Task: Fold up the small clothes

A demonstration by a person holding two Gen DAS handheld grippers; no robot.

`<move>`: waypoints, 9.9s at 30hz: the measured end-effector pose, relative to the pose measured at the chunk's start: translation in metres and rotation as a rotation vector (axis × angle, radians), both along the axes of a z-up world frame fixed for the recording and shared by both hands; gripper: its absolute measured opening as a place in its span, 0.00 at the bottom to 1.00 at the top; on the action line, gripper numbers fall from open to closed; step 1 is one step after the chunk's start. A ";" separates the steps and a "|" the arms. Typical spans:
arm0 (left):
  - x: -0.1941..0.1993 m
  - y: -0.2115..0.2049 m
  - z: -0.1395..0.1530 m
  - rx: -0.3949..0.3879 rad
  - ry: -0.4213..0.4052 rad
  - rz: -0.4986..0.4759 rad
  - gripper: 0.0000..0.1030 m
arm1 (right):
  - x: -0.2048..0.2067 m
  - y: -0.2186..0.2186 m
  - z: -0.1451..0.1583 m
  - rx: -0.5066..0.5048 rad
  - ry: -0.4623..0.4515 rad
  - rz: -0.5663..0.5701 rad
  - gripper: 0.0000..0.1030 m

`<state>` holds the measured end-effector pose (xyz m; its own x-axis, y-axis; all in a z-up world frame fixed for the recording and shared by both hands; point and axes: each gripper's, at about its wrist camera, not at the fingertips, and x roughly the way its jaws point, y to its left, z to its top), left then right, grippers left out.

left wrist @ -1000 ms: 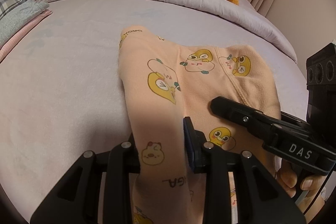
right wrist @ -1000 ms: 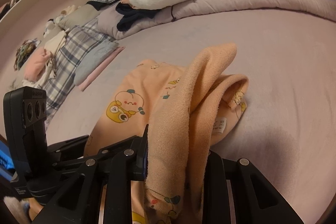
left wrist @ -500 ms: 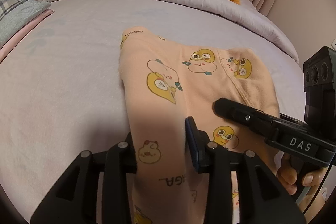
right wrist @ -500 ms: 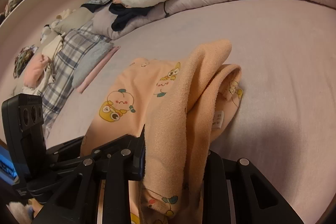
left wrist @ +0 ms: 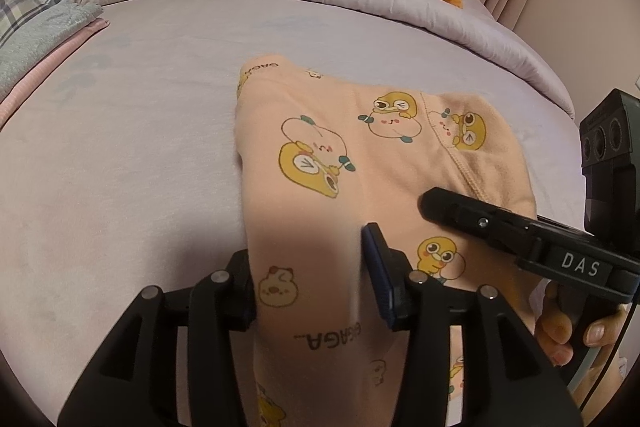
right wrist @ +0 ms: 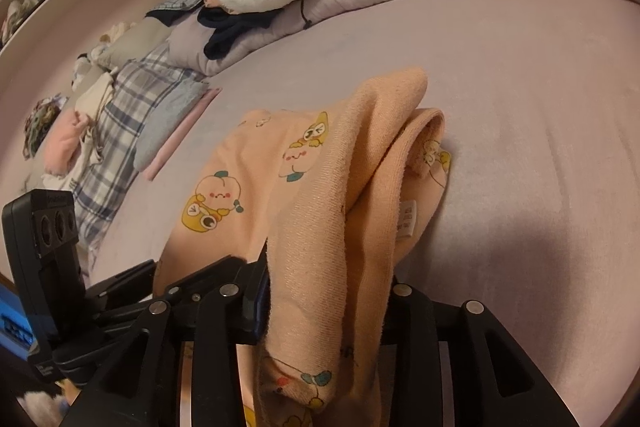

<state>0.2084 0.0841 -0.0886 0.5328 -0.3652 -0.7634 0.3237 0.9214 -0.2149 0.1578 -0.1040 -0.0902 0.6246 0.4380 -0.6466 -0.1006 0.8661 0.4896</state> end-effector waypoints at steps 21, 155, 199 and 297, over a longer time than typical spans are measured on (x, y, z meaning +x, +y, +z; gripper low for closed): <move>-0.010 0.005 0.001 0.034 -0.017 0.021 0.52 | -0.006 -0.011 0.000 0.034 0.031 -0.039 0.47; -0.077 0.040 0.005 0.093 -0.005 0.112 0.73 | -0.056 -0.025 0.007 -0.018 0.077 -0.118 0.51; -0.161 0.022 0.085 -0.003 -0.154 0.102 0.99 | -0.148 0.031 0.082 -0.239 -0.184 -0.041 0.74; -0.176 0.029 0.094 0.150 -0.142 0.199 1.00 | -0.143 0.042 0.093 -0.362 -0.192 -0.072 0.99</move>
<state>0.0327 0.1131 0.0055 0.6878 -0.1316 -0.7138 0.1508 0.9879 -0.0368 0.0148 -0.0619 0.0029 0.7697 0.1546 -0.6194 -0.0931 0.9870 0.1307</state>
